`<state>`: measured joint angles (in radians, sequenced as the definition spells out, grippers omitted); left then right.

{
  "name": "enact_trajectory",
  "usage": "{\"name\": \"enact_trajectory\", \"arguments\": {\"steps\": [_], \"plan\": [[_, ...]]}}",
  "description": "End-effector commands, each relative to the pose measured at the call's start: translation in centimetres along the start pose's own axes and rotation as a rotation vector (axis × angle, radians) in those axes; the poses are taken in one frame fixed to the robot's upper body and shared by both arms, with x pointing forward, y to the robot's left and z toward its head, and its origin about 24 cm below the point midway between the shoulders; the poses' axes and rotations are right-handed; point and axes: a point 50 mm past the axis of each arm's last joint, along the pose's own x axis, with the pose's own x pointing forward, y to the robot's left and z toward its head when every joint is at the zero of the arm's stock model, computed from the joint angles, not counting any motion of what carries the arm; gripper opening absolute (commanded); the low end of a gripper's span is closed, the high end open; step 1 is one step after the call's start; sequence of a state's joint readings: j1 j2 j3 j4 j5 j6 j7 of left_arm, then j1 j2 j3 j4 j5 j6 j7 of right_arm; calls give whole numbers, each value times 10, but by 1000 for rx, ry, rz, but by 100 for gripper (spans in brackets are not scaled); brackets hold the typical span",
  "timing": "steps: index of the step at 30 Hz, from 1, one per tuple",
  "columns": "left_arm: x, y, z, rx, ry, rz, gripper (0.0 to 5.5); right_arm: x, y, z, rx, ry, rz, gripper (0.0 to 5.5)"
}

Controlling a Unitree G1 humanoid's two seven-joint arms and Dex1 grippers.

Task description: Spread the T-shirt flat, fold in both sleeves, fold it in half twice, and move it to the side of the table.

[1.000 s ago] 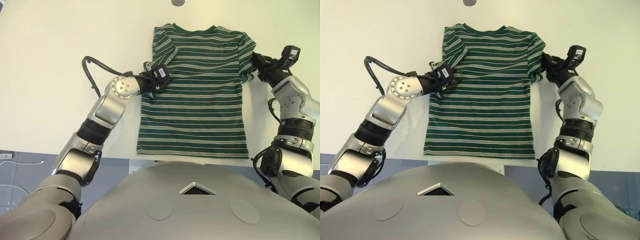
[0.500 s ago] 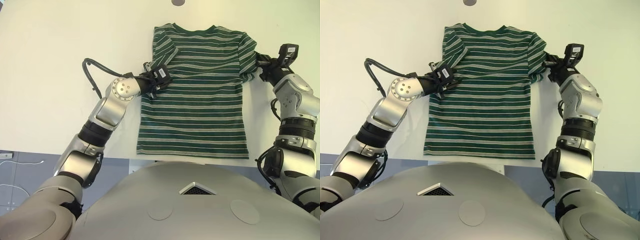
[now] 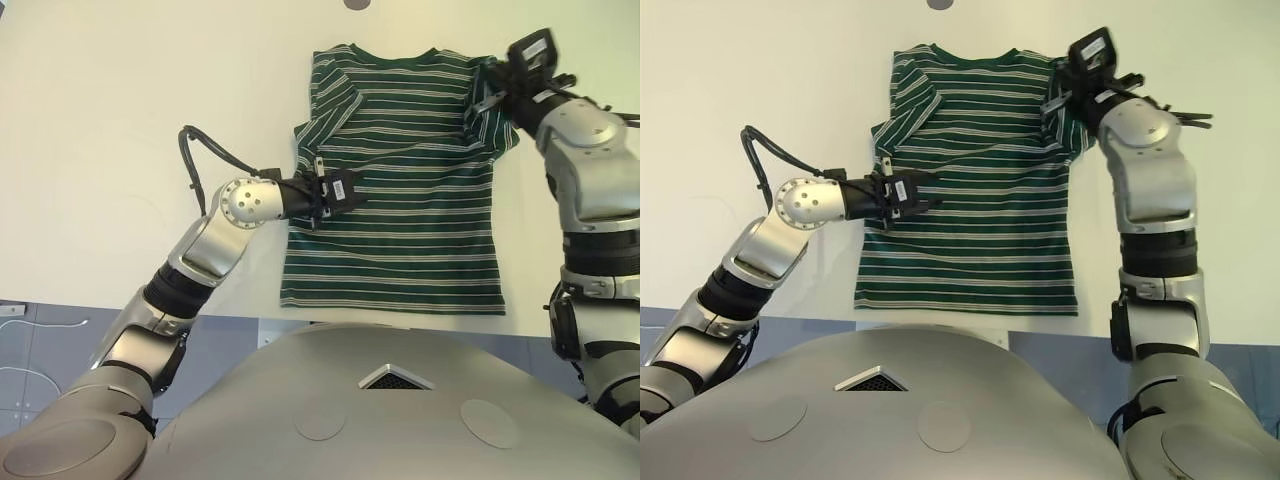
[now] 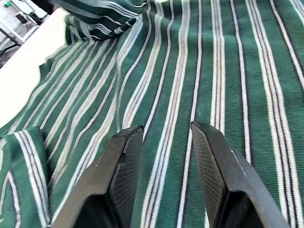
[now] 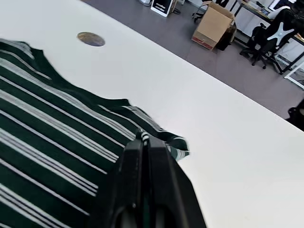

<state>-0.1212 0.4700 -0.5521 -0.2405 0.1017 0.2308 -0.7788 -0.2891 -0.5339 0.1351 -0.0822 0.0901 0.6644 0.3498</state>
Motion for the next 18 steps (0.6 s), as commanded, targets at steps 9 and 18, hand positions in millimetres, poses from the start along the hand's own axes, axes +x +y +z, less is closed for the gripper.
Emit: {"name": "enact_trajectory", "arguments": {"steps": [9,18], "plan": [[-43,12,5,-40,-23,-2,184,-11,6,32,11,-154,211,178],[-85,83,-57,-172,201,530,184,-52,-40,-30,-136,-11,88,196]]}}
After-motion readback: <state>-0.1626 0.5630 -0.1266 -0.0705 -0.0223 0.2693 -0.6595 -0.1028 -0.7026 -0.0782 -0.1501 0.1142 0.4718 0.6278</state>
